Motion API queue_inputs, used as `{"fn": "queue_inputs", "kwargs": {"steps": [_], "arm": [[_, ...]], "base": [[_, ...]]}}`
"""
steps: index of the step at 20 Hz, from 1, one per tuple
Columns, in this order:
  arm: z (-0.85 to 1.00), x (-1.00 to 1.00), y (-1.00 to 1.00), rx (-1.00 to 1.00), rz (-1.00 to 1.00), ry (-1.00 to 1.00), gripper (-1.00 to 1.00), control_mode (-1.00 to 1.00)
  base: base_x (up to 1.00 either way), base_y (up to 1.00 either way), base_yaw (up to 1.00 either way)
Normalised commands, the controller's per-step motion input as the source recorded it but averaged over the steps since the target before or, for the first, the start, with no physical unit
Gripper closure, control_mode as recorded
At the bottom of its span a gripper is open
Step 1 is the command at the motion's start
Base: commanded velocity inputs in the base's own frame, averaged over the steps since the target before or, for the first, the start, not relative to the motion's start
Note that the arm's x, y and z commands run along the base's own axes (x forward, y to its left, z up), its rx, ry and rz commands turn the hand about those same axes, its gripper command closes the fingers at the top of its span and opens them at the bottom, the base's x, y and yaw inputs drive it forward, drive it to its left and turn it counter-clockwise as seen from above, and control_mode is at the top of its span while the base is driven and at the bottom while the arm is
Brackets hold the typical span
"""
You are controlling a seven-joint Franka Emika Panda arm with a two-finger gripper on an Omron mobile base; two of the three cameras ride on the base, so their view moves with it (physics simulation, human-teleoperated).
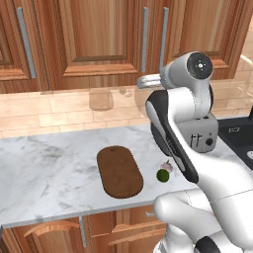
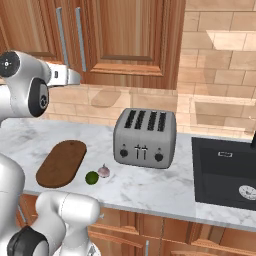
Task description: Open the cabinet. Place the bowl and condiment on the counter. Then place the lime and garlic on the cutting board.
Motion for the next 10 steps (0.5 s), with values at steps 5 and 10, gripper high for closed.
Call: {"fn": "queue_inputs", "kwargs": {"steps": [5,10], "arm": [[0.23,0.00,0.15,0.00,0.00,0.00,-1.00,-1.00],[0.25,0.00,0.13,0.00,0.00,0.00,-1.00,-1.00]], "base": [[0.00,0.00,0.00],[0.00,0.00,0.00]]}}
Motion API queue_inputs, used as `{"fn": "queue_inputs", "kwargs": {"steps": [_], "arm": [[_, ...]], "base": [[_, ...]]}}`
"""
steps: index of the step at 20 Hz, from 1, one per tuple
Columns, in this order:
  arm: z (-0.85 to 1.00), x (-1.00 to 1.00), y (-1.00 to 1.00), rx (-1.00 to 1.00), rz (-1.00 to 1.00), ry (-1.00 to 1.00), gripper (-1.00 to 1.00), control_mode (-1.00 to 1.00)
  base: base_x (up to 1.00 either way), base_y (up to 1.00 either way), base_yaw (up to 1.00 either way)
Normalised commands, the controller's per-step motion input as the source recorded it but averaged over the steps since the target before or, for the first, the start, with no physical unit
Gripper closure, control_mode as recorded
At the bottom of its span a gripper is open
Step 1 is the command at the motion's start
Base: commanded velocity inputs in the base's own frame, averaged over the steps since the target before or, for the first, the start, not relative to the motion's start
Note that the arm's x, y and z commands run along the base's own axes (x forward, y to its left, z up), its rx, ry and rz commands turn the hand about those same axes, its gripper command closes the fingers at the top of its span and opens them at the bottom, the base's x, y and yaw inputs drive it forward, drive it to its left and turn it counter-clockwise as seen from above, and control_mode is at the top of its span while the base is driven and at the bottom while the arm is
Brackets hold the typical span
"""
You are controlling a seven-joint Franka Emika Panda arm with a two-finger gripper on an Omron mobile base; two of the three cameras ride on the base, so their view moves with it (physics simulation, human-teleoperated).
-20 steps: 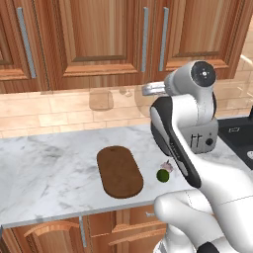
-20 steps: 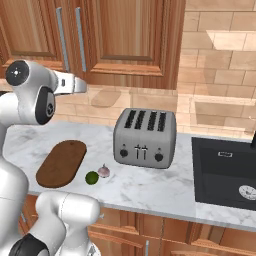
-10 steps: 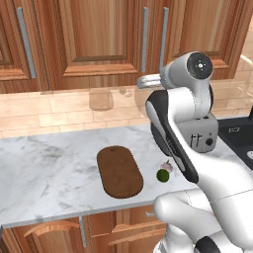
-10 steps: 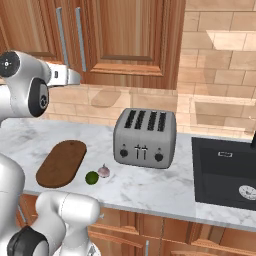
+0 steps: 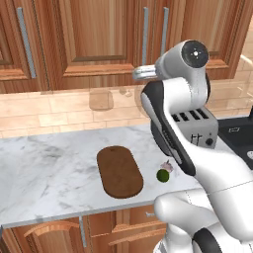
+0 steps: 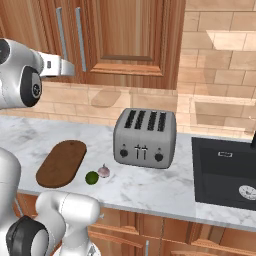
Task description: Open the cabinet. Place the bowl and condiment on the counter. Then place the lime and garlic on the cutting board.
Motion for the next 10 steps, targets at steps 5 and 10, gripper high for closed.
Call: {"fn": "queue_inputs", "kwargs": {"steps": [5,10], "arm": [[0.18,0.00,0.05,0.00,0.00,0.00,-1.00,-1.00],[0.05,0.00,0.00,0.00,0.00,-0.01,-1.00,-1.00]], "base": [[0.00,0.00,0.00],[0.00,0.00,0.00]]}}
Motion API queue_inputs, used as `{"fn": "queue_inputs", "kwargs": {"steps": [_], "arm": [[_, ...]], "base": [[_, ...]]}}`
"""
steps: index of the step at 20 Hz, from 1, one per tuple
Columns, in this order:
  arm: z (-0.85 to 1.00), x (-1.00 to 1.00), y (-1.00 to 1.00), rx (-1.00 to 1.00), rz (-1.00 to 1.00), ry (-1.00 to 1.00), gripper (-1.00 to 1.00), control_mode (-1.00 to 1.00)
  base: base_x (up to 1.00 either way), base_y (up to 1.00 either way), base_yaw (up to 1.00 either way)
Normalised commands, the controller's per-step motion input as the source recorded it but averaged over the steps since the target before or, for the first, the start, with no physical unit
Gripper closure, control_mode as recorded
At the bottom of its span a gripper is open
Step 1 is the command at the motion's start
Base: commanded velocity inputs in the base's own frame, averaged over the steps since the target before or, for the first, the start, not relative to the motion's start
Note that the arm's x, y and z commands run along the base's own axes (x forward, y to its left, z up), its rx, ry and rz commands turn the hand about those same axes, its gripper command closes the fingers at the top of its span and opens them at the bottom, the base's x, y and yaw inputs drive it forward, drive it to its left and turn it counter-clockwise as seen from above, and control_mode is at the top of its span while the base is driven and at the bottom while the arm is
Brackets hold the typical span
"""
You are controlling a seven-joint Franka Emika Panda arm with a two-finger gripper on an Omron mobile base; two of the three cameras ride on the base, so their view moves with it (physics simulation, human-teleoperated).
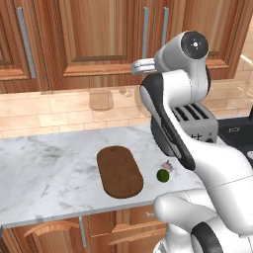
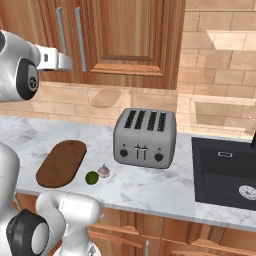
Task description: Open the cabinet. Place the bowl and condiment on the counter. Then place the lime and garlic on the cutting board.
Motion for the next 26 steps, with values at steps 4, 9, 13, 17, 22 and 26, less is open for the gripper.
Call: {"fn": "queue_inputs", "kwargs": {"steps": [4,9,13,17,22,26], "arm": [[0.00,0.00,0.00,0.00,0.00,-0.06,-1.00,-1.00],[0.00,0.05,0.00,0.00,0.00,-0.11,-1.00,-1.00],[0.00,0.25,0.13,0.00,0.00,-0.05,-1.00,-1.00],[0.00,0.36,0.19,0.00,0.01,0.00,-1.00,-1.00],[0.00,0.37,0.16,0.00,0.02,0.00,-1.00,-1.00],[0.00,0.40,0.05,0.00,0.02,0.00,-1.00,-1.00]], "base": [[0.00,0.00,0.00],[0.00,0.00,0.00],[0.00,0.00,0.00],[0.00,0.00,0.00],[0.00,0.00,0.00],[0.00,0.00,0.00]]}}
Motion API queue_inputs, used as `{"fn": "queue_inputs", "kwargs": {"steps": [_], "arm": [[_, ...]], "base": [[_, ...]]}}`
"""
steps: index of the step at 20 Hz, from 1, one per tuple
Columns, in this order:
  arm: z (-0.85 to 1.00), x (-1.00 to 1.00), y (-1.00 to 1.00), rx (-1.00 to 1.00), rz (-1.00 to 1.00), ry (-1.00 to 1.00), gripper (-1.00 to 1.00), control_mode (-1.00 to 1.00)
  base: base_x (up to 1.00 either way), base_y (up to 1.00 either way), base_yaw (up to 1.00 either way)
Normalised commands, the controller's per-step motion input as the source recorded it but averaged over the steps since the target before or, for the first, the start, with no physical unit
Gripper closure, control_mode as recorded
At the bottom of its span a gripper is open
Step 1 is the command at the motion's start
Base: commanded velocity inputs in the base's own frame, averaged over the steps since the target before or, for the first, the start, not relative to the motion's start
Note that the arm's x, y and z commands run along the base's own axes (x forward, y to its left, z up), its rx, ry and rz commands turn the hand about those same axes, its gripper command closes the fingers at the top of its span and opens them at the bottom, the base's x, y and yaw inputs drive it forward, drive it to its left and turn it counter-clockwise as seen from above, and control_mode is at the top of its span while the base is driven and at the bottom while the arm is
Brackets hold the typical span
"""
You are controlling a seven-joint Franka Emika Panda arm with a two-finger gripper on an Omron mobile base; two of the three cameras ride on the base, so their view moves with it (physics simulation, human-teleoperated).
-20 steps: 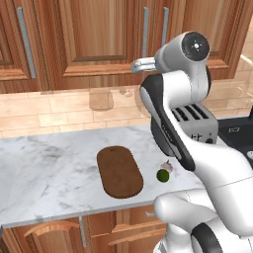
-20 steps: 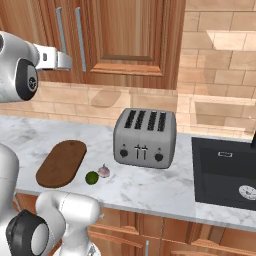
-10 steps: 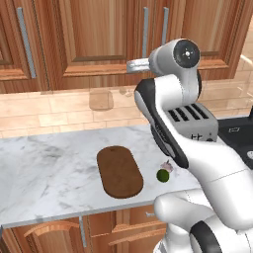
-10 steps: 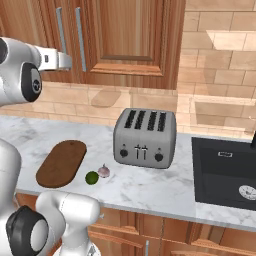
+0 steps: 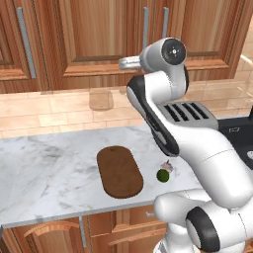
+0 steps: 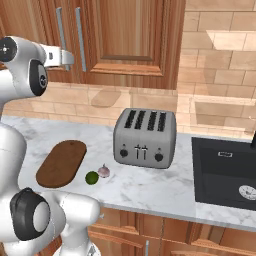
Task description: Open the cabinet. Place the bowl and condiment on the counter. Then place the lime and garlic on the cutting board.
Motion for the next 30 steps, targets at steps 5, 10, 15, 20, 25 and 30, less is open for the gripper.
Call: {"fn": "queue_inputs", "kwargs": {"steps": [5,10,15,20,25,30], "arm": [[0.00,0.38,0.00,0.00,0.05,0.00,-1.00,-1.00],[-0.04,0.39,0.00,0.00,0.06,0.00,-1.00,-1.00],[-0.21,0.41,0.07,0.00,0.05,0.00,-1.00,-1.00],[-0.26,0.36,0.09,0.00,0.01,0.00,-1.00,-1.00],[-0.26,0.37,0.03,0.00,0.00,0.00,-1.00,-1.00],[-0.50,0.57,0.14,0.00,0.00,0.07,-1.00,-1.00]], "base": [[0.00,0.00,0.00],[0.00,0.00,0.00],[0.00,0.00,0.00],[0.00,0.00,0.00],[0.00,0.00,0.00],[0.00,0.00,0.00]]}}
